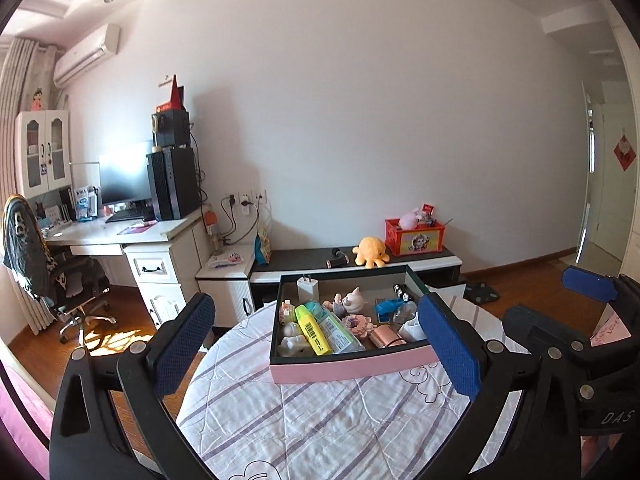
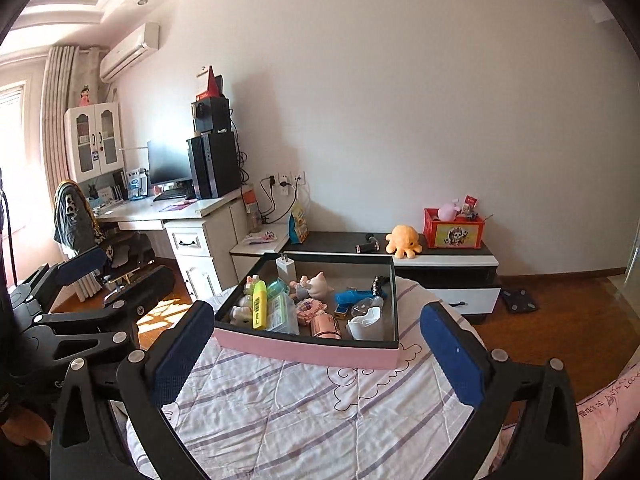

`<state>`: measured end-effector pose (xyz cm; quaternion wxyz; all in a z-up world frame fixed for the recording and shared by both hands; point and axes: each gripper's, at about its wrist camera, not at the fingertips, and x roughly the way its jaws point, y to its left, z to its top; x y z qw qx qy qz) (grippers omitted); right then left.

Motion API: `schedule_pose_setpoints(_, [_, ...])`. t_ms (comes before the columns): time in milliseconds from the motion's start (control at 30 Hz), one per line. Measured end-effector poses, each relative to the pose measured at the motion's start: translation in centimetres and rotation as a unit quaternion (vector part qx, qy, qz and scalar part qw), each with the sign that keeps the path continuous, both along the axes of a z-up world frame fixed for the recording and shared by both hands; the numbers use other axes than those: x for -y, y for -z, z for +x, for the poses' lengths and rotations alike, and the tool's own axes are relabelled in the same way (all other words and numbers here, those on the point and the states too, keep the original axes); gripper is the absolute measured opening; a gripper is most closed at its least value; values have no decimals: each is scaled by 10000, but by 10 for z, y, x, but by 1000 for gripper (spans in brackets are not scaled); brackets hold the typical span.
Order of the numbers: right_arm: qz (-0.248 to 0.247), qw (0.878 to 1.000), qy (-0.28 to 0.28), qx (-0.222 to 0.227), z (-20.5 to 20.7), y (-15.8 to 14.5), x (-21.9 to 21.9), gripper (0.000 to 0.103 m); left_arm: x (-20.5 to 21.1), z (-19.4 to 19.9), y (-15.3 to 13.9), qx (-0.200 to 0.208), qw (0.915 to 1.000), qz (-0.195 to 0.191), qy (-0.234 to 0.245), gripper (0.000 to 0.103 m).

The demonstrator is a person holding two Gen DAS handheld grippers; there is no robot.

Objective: Organize rigid objects

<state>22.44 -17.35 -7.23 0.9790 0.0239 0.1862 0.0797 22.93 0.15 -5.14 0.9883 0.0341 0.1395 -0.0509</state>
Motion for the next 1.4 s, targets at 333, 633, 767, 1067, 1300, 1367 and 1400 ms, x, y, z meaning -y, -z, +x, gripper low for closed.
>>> schedule_pose_setpoints(333, [16, 9974, 71, 710, -96, -34, -8, 103, -8, -96, -33, 685, 9975, 33, -180, 103])
schedule_pose_setpoints(633, [-25, 9950, 153, 986, -145, -50, -10, 103, -13, -147, -49, 969, 9950, -70, -211, 103])
schedule_pose_setpoints(767, [-53, 9939, 206, 1081, -161, -56, -11, 103, -14, -163, -52, 1021, 9945, -85, -225, 103])
schedule_pose_setpoints(1067, [-93, 9900, 270, 1380, -188, -64, -15, 103, -13, -192, -60, 1218, 9921, -64, -295, 103])
schedule_pose_setpoints(1300, [-117, 9887, 244, 1478, -198, -66, -15, 103, -10, -200, -64, 1291, 9911, -60, -312, 103])
schedule_pose_setpoints(1367, [-118, 9883, 229, 1502, -200, -66, -16, 103, -11, -202, -65, 1312, 9908, -56, -317, 103])
schedule_pose_setpoints(1400, [-112, 9882, 220, 1510, -201, -66, -15, 103, -11, -202, -65, 1321, 9907, -58, -322, 103])
